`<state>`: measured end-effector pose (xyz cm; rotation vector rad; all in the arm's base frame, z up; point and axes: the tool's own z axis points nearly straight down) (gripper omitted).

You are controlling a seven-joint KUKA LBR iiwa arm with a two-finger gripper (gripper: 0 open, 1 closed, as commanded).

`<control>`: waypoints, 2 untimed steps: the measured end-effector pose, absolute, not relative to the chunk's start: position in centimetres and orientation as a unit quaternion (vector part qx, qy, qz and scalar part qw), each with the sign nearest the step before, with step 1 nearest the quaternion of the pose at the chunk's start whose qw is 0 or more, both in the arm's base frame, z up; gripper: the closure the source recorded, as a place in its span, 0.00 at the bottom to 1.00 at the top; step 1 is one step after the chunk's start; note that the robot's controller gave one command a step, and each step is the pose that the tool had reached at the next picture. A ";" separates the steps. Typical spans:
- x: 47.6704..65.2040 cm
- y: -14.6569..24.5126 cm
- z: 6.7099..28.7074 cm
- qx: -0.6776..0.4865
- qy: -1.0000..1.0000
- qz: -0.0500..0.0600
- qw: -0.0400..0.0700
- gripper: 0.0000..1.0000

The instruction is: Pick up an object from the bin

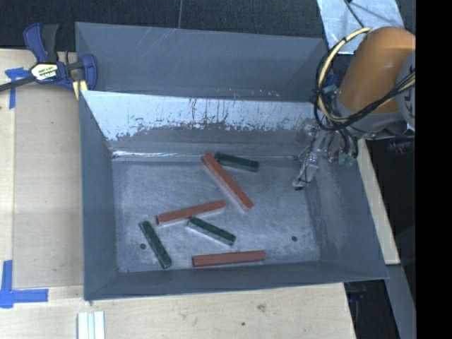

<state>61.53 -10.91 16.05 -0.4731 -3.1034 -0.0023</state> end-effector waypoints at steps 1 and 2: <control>60.4 -10.0 16.5 -0.187 -0.982 0.000 -0.001 0.00; 62.2 -2.3 8.6 -0.124 -0.992 -0.001 0.002 0.00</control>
Offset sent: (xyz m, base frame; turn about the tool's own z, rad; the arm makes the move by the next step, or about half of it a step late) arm -0.0124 0.0093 0.0038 0.0750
